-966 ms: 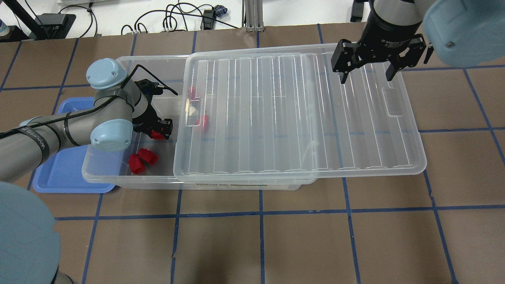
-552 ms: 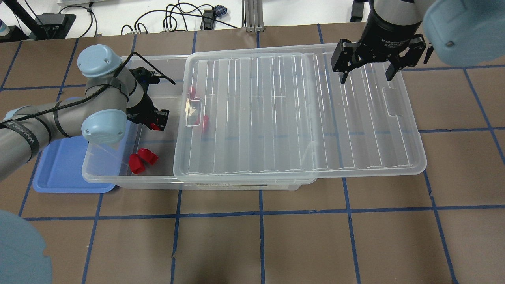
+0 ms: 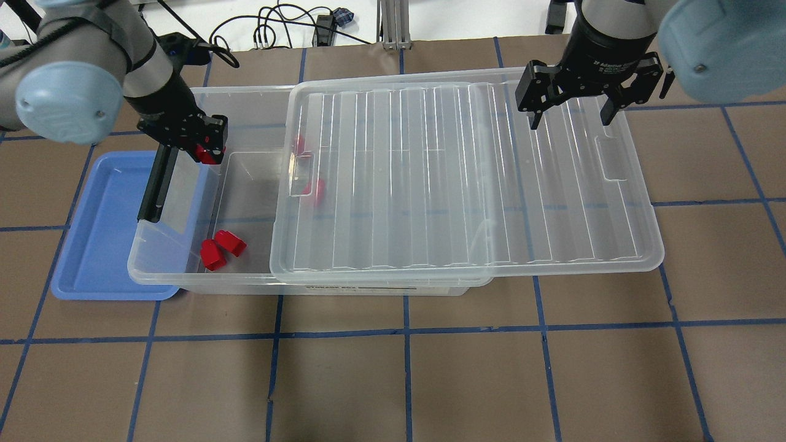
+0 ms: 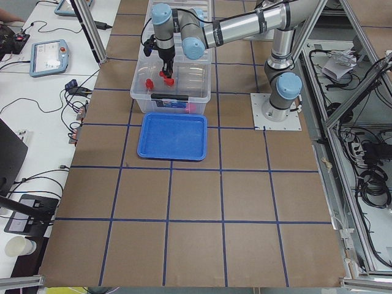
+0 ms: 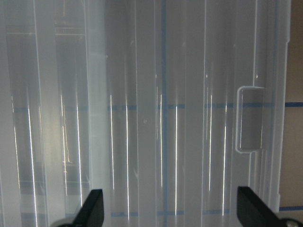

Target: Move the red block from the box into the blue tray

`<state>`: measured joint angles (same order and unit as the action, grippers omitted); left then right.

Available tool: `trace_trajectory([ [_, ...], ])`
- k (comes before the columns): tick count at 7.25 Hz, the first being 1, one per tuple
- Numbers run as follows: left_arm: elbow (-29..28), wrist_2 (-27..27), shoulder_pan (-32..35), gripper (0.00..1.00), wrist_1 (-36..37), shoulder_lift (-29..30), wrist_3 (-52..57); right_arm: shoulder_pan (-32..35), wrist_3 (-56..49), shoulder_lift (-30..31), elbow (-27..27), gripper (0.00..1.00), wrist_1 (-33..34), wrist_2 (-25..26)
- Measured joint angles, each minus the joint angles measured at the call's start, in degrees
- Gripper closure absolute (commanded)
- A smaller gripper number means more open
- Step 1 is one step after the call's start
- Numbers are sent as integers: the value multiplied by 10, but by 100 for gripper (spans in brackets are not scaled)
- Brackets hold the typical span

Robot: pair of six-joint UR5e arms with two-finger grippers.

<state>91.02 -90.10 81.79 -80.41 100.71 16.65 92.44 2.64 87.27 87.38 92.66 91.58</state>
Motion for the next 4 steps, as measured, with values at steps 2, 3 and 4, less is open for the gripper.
trace_trajectory([
  [2,-22,-30,-73,100,-38,-3,102,-3,-4,0,2,0,3,0],
  [3,-17,-33,-130,100,-28,7,164,-16,-17,-1,3,0,5,2],
  [4,-8,-29,-168,100,-3,21,216,-39,-44,-2,5,0,8,13],
])
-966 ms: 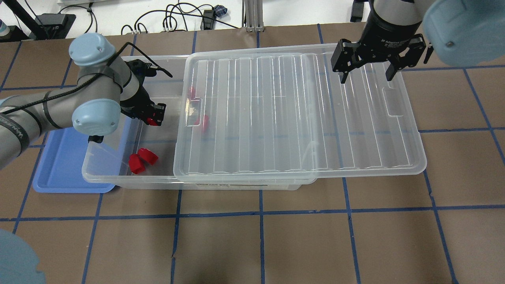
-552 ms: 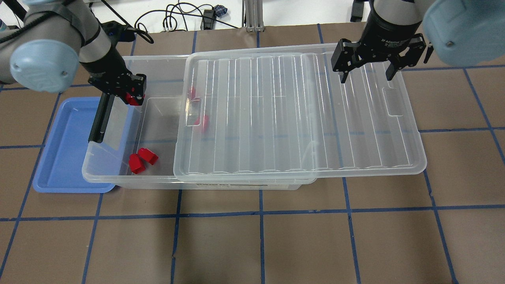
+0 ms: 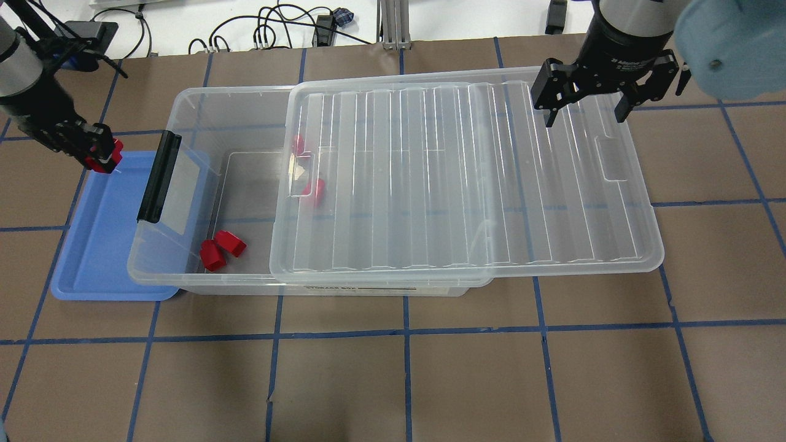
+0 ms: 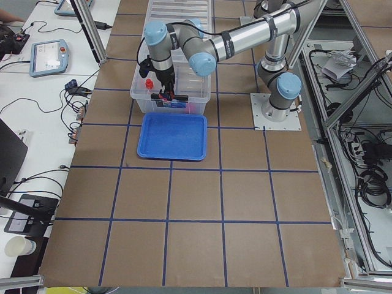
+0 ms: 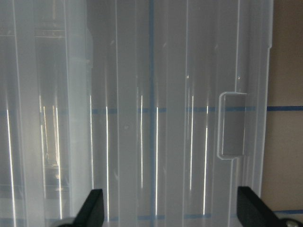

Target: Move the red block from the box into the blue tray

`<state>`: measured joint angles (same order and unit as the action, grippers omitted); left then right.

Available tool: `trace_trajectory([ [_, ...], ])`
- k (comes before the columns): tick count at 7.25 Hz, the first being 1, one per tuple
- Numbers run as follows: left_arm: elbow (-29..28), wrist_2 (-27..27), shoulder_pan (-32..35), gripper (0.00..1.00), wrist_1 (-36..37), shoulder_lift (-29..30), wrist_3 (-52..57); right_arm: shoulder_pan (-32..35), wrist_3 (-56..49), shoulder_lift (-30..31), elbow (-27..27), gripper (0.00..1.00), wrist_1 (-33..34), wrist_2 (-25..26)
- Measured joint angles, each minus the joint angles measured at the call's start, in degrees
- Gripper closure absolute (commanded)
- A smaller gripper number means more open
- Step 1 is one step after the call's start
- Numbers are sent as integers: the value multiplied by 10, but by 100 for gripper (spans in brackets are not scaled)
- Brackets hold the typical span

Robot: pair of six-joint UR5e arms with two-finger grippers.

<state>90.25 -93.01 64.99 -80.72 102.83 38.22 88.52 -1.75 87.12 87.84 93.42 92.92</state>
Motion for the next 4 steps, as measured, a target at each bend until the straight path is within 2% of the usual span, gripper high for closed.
trace_trajectory([
  [2,40,26,-46,100,100,37,57,-78,-86,-1,17,0,17,30],
  [4,89,54,-74,100,179,72,75,-149,-167,-1,82,0,87,34],
])
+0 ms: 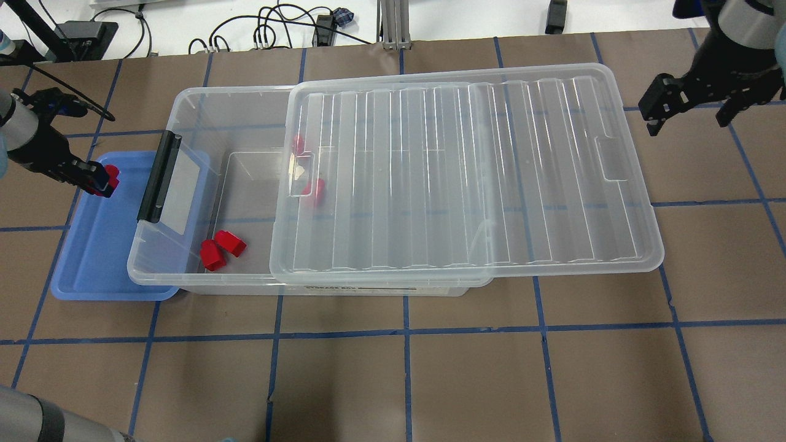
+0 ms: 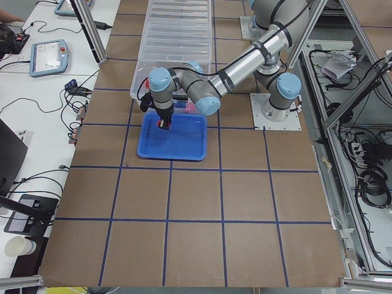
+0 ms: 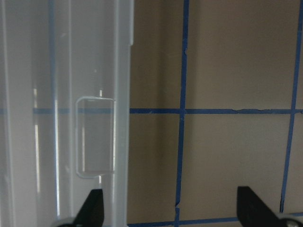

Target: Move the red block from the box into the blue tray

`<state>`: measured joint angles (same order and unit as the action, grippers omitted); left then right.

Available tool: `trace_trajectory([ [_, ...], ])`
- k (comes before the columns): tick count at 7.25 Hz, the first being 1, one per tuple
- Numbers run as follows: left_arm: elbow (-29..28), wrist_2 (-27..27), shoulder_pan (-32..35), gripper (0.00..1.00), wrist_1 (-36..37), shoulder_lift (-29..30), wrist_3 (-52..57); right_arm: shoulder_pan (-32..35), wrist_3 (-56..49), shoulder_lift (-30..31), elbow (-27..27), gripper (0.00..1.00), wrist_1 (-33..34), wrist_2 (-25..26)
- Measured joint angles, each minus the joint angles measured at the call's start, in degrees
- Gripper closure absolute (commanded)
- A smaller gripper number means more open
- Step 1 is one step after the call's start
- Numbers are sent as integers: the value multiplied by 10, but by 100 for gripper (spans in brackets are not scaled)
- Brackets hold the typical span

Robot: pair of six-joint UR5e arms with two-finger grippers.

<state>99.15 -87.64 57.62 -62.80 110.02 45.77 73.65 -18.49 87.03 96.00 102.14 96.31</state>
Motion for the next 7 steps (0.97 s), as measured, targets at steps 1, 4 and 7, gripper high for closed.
trace_trajectory([
  [1,19,3,-4,100,29,13,-1,-17,-18,0,38,0,45,-2],
  [4,40,0,-8,10,74,37,-14,-28,-29,0,89,0,86,-5],
  [7,26,-24,5,8,42,1,-26,-27,-27,-2,100,0,88,-8],
])
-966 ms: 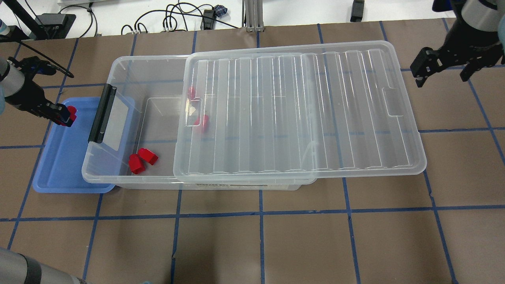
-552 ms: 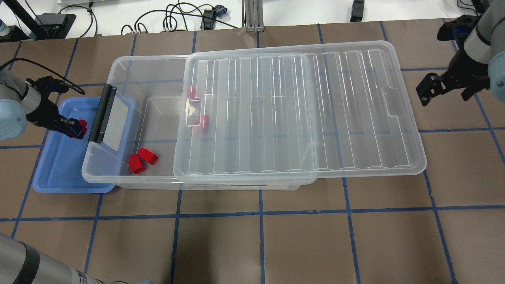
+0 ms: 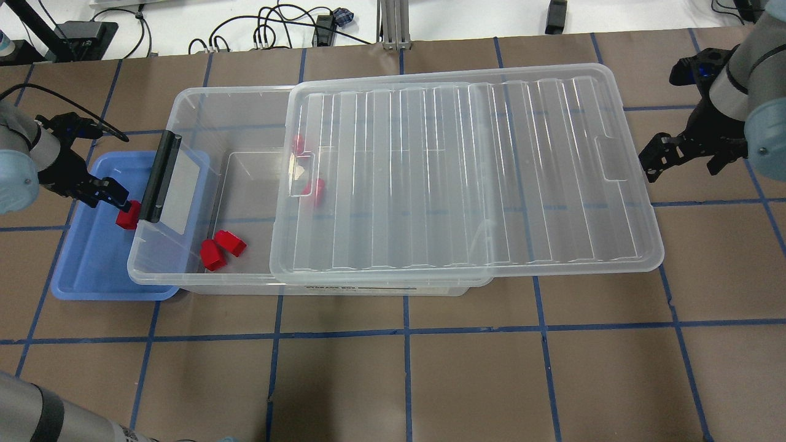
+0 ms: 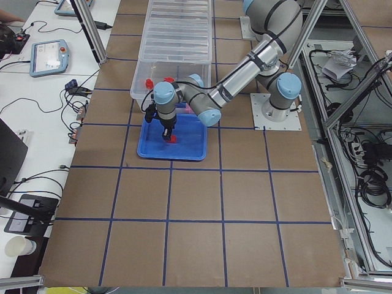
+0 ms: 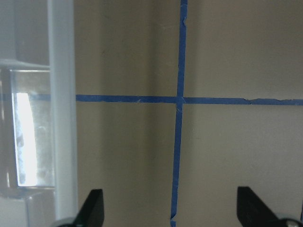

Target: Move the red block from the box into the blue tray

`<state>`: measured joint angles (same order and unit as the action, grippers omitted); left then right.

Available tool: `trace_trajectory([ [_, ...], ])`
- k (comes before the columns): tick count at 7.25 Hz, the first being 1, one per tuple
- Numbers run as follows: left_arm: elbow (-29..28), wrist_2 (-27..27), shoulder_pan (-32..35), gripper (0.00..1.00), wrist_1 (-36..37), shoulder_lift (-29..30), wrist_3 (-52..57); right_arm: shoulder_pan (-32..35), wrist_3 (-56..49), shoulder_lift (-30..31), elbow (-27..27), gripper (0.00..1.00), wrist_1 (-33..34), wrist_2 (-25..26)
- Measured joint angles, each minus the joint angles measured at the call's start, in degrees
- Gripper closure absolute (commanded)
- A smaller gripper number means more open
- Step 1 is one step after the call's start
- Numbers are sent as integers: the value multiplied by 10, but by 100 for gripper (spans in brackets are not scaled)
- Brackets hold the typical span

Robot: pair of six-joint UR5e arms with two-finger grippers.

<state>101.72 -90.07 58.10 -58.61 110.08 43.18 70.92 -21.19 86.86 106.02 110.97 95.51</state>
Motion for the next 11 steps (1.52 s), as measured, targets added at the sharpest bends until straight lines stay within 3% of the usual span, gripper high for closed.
trace_trajectory([
  [2,-62,-9,28,6,-119,-49,-24,3,5,-1,4,0,-1,-14],
  [4,-151,-8,104,0,-279,-91,-151,7,18,2,12,0,-1,-30],
  [5,-172,-6,162,0,-320,-109,-230,19,30,4,13,0,-1,-33],
  [8,-177,-3,318,0,-342,-142,-414,77,44,3,14,0,-2,-41],
  [10,-174,-4,354,0,-338,-148,-445,113,60,0,13,0,1,-44],
  [11,-177,-3,342,0,-333,-148,-436,132,68,-2,9,0,3,-52],
])
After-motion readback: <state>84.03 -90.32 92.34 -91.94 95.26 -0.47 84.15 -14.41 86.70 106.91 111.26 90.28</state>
